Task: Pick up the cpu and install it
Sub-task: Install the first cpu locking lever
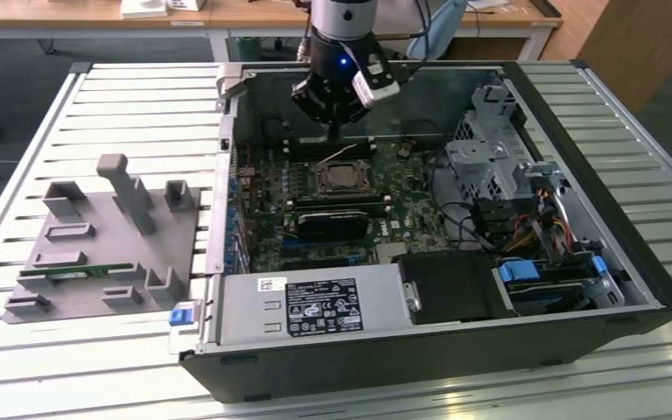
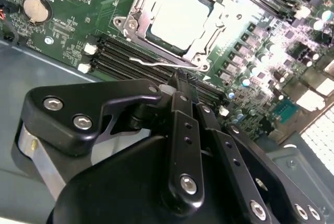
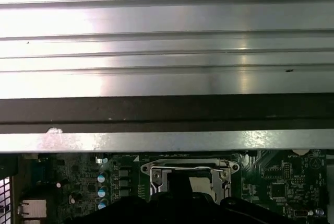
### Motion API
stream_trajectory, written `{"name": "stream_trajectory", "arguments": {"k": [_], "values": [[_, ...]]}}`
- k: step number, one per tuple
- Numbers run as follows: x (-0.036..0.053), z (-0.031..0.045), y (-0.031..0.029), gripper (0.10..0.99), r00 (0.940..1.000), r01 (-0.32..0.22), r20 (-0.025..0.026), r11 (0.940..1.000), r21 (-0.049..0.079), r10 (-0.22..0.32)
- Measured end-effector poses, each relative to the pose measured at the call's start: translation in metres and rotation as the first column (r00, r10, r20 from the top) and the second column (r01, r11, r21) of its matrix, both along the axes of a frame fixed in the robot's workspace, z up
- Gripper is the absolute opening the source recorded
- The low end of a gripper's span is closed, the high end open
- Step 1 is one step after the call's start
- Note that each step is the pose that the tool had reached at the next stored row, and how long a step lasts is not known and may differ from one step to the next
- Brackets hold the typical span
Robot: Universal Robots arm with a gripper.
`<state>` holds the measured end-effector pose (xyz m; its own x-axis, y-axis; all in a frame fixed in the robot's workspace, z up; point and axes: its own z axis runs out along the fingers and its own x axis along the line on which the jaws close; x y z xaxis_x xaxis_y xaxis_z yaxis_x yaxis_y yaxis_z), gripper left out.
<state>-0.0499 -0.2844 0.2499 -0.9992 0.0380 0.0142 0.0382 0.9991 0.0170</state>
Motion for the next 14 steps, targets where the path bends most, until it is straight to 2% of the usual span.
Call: {"name": "stream_trajectory", "arguments": {"k": [2,3,14], "values": [[0.0002,-0.002,0.0,0.106,1.0,-0.003,0.0024,1.0,0.0,0.003],[0.0031,-0.0065,0.0011,0.106,1.0,-0.005,0.0032,1.0,0.0,0.005],[0.0088,-0.0123,0.0037,0.106,1.0,-0.007,0.0034,1.0,0.0,0.007]]}}
